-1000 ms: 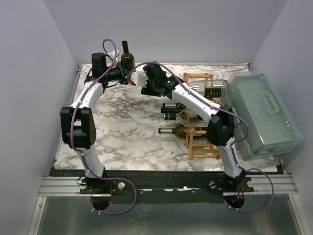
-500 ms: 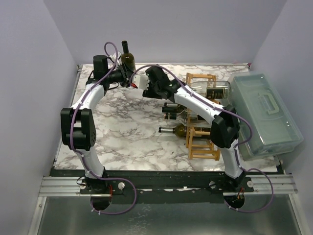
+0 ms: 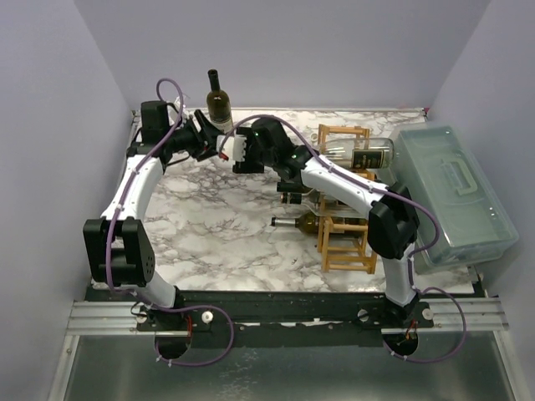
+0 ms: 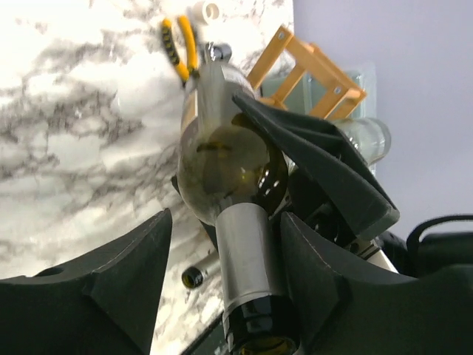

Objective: Put the wine bottle on the wine rack

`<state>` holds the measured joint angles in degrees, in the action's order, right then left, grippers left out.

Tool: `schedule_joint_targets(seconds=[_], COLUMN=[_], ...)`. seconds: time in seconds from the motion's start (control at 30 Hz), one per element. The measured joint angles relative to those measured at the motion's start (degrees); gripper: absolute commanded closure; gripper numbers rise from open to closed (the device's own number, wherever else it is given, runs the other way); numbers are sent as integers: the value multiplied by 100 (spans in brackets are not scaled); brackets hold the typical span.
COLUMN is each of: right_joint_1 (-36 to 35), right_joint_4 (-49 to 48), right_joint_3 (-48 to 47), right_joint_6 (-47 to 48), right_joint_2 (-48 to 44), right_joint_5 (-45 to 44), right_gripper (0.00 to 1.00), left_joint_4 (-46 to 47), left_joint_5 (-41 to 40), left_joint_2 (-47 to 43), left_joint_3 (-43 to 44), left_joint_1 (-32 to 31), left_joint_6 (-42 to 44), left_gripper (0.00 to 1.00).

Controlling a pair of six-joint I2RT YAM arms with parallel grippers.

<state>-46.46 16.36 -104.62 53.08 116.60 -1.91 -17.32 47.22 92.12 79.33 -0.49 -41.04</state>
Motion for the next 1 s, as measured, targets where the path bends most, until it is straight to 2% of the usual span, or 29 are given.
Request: schedule_joint_targets(seconds=[0.1, 0.13, 0.2, 0.23, 0.37, 0.43, 0.53, 0.63, 0.7, 0.8, 0.83, 0.9, 1.0], right_joint_1=[-4, -7, -7, -7, -55, -63, -57, -68, -105, -116, -118, -122, -116], right_joint_4=[-431, -520, -695, -800, -1366, -1561, -1687, -1749, -1843, -1860, -1858, -1847, -1847], right_joint_3=[503, 614, 833, 955, 1486, 1659, 1733, 1738, 1738, 1738, 1738, 1742, 1834], right_joint_6=[330, 437, 686, 813, 1217, 1434, 1764, 2000, 2107, 2247, 2308, 2459, 2632], right_joint_2=[-127, -131, -131, -131, -151, -186, -197, -197, -208, -216, -219, -223, -319], right_joint_5=[501, 660, 925, 1056, 1491, 1692, 1891, 2140, 2387, 2581, 2618, 2643, 2621], right_gripper=[100, 100, 100, 100, 100, 100, 100, 100, 100, 100, 100, 100, 100], left_joint_4=[-201, -260, -361, -398, -610, -695, -728, -699, -730, -774, -769, -846, -909], left_joint_5=[-42, -42, -39, -37, -98, -149, -92, 92, 258, 391, 442, 404, 404], left_joint_2=[-356, -435, -568, -629, -970, -1084, -1152, -1272, -1331, -1410, -1425, -1447, -1425], left_joint_3=[-483, -634, -933, -1073, -1528, -1668, -1775, -1950, -2055, -2118, -2118, -2116, -2129], left_joint_1=[-7, 0, 7, 4, -72, -70, -61, -76, -105, -109, -118, -142, -114], left_joint_6=[-7, -9, -9, -9, 33, 79, 94, 79, 76, 81, 81, 55, 20], left_gripper=[38, 41, 58, 63, 70, 69, 52, 45, 46, 65, 67, 66, 59])
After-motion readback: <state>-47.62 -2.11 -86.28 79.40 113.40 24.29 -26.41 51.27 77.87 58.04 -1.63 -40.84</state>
